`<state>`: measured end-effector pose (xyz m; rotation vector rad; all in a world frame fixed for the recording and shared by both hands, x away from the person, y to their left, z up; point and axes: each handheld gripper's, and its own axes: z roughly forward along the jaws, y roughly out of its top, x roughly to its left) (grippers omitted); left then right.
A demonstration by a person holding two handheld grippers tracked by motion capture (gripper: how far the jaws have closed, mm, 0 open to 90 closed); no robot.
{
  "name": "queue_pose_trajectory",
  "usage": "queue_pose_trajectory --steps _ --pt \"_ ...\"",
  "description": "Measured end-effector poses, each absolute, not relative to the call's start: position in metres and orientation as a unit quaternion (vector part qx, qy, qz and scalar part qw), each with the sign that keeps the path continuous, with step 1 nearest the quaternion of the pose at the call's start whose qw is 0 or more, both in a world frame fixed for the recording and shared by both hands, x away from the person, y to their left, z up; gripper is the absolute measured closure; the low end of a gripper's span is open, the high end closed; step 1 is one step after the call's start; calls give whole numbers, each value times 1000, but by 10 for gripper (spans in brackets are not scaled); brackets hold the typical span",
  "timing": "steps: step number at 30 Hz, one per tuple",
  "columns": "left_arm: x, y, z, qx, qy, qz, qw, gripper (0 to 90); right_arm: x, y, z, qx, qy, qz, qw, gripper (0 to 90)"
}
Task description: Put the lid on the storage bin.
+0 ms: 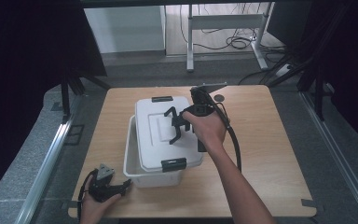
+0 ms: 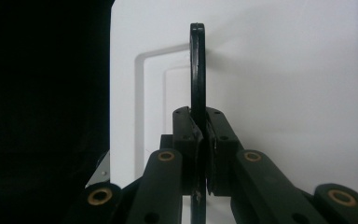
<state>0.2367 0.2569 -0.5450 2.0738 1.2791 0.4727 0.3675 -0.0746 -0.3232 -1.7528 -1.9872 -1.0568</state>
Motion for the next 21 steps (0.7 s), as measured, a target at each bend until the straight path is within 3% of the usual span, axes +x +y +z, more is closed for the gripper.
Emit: queue_pose_trajectory --steps 21 --pt "237 257 -545 791 487 180 324 152 373 -41 -339 -623 -684 -343 163 845"
